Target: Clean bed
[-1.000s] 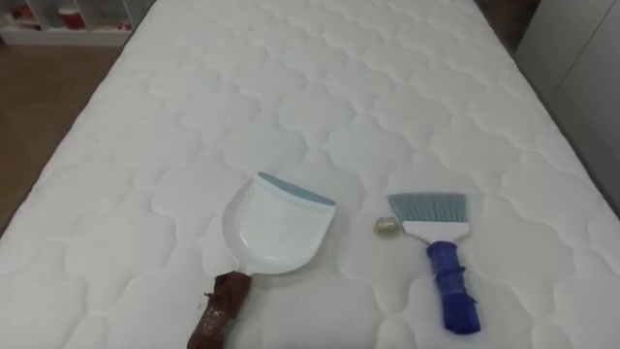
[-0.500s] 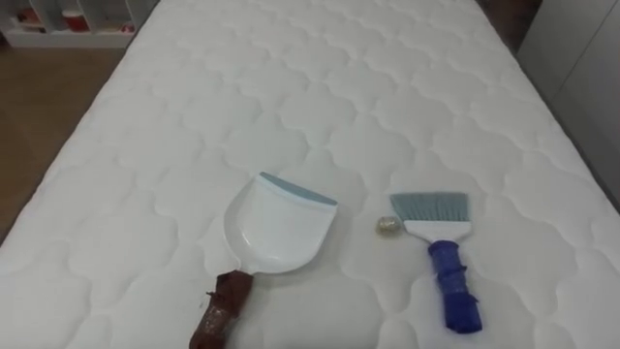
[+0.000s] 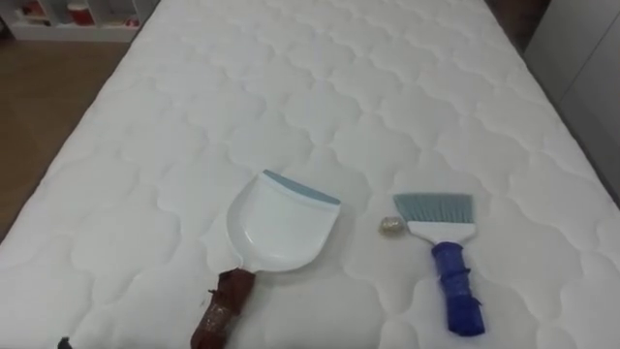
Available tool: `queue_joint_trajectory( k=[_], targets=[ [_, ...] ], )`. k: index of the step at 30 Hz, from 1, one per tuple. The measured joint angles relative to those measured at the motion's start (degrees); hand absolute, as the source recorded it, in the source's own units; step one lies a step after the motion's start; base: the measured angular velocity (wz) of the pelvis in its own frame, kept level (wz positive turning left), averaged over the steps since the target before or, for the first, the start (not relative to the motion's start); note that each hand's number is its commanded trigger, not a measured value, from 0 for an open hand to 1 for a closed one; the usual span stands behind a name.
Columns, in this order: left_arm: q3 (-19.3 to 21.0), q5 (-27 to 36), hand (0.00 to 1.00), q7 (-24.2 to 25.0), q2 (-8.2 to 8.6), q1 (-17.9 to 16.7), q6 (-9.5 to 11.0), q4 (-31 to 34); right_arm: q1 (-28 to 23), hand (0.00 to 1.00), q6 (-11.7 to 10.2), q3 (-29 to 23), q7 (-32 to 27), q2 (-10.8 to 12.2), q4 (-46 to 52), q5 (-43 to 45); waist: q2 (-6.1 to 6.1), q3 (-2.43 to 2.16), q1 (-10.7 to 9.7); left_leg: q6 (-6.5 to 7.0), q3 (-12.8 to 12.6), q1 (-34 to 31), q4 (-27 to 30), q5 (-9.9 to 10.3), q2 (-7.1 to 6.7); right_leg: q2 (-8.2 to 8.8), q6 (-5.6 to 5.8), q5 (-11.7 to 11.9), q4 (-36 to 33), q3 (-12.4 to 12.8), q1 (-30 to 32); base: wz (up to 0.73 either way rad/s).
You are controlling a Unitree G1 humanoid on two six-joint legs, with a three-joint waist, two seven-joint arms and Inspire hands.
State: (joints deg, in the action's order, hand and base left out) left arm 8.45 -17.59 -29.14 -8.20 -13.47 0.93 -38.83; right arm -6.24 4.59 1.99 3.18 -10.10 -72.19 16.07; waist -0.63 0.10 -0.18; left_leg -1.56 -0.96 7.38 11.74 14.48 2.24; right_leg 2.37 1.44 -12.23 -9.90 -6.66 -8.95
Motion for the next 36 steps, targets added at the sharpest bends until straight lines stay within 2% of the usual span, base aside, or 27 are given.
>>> queue_joint_trajectory(
  k=[2, 7, 16, 20, 25, 29, 31, 36],
  targets=[
    [-1.93, -0.02, 0.0, -1.22, -0.14, 0.09, 1.11, 4.02, -0.06, 0.0, -0.01, 0.1, 0.01, -0.08, 0.58, 0.0, -0.19, -0.06, -0.05, 0.01, 0.03, 0.06, 0.01, -0.02, -0.02, 0.02, 0.0, 0.0, 0.01, -0.02, 0.02, 0.0],
    [-4.7, -0.6, 0.0, -2.06, -0.12, 0.72, 3.42, 7.03, -0.2, 0.0, -0.32, 0.14, -0.01, -0.07, 0.94, 0.83, -0.38, -0.09, -0.13, 0.01, -0.06, 0.33, -0.05, -0.02, -0.04, 0.01, 0.0, 0.0, 0.28, 0.03, 0.1, 0.0],
    [-6.6, -0.58, 0.0, -2.64, -0.33, 0.73, 4.28, 7.5, 0.01, 0.0, -1.48, 0.2, 0.08, -0.03, 0.96, 2.29, -1.43, -0.2, -0.8, 0.01, -0.1, 0.89, -0.17, -0.02, -0.04, 0.02, 0.02, 0.01, 0.23, -0.15, -0.12, 0.0],
    [-6.64, -0.57, 0.0, -2.39, -0.33, 1.75, 5.29, 7.51, -0.19, 0.0, -2.05, 0.58, 0.39, 0.09, 0.84, 2.47, -1.68, 0.08, -1.12, 0.01, -0.03, 0.81, -0.02, -0.02, 0.02, 0.03, 0.01, 0.02, 0.19, -0.82, -0.17, 0.0],
    [-10.13, -0.55, 0.0, -1.13, -1.18, 2.26, 6.94, 7.5, -0.12, 0.0, -2.2, 1.28, 0.77, 0.14, 0.84, 2.44, -1.3, 0.32, -1.35, 0.01, 0.01, 0.27, 0.12, -0.02, 0.01, 0.08, 0.01, 0.01, 0.21, -1.02, -0.05, 0.0],
    [-12.22, -0.38, 0.0, 1.02, -1.44, 2.62, 6.95, 7.5, -0.03, 0.0, -2.25, 1.26, 0.67, 0.09, 0.86, 2.19, -0.84, 0.37, -1.62, 0.01, -0.08, -0.14, 0.6, -0.01, 0.01, 0.16, 0.01, 0.01, 0.18, -1.12, 0.45, 0.01],
    [-12.95, 0.09, 0.0, 1.36, -1.53, 3.08, 6.96, 7.37, 0.21, 0.0, -2.25, 1.27, 0.57, -0.06, 0.9, 2.1, -0.75, 0.17, -1.7, 0.01, -0.11, -0.91, 0.83, -0.02, 0.01, 0.16, 0.0, 0.03, -0.01, -1.05, 1.18, 0.0],
    [-13.84, 0.08, 0.0, 3.56, -1.53, 3.98, 6.94, 4.86, 1.21, 0.0, -2.21, 1.24, 0.54, -0.79, 0.55, 2.5, 0.31, 0.24, -2.83, 0.02, -0.33, -1.92, 0.84, -0.03, 0.05, 0.16, 0.0, 0.03, -0.83, -0.63, 2.58, -0.04]
  ],
)
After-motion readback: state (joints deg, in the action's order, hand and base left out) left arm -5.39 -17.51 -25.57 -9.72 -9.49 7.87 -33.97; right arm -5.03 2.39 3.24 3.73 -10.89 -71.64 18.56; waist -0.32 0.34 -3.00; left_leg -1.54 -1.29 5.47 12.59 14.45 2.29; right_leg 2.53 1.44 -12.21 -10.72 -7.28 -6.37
